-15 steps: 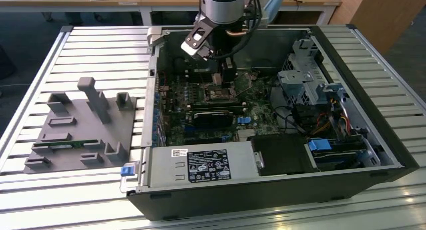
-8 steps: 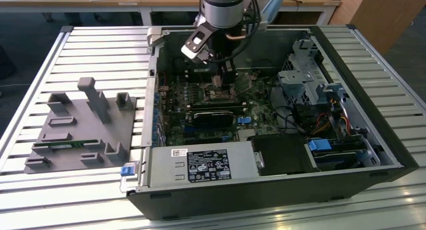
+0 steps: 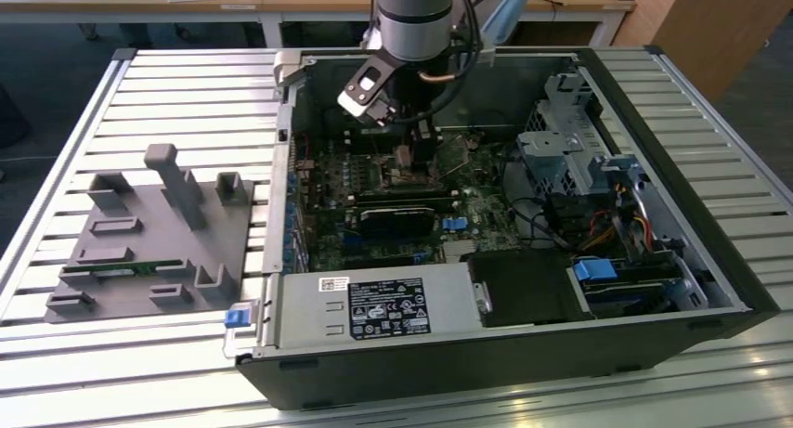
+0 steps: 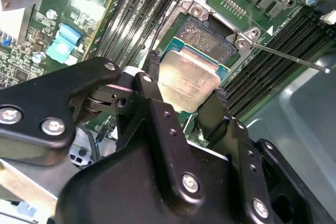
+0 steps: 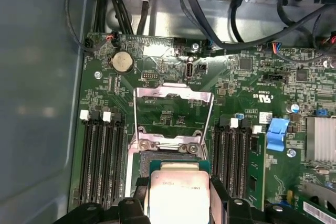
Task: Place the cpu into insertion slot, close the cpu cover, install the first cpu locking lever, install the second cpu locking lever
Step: 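Place the cpu into insertion slot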
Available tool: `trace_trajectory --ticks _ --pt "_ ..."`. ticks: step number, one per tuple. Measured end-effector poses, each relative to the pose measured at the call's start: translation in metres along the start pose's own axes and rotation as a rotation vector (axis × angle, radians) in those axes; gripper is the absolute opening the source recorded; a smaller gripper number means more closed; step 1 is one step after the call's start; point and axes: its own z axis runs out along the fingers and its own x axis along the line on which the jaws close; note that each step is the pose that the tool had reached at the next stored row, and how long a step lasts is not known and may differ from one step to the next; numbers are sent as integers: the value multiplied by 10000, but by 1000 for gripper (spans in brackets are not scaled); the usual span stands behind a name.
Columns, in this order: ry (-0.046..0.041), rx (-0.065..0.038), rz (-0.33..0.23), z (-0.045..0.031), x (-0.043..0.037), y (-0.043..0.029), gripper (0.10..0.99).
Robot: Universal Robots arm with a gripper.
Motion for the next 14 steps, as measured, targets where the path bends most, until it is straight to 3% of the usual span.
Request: trace_trajectory --ticks 8,14 --pt "-17 1 3 112 10 -10 541" --pt "-29 4 3 138 22 -11 541"
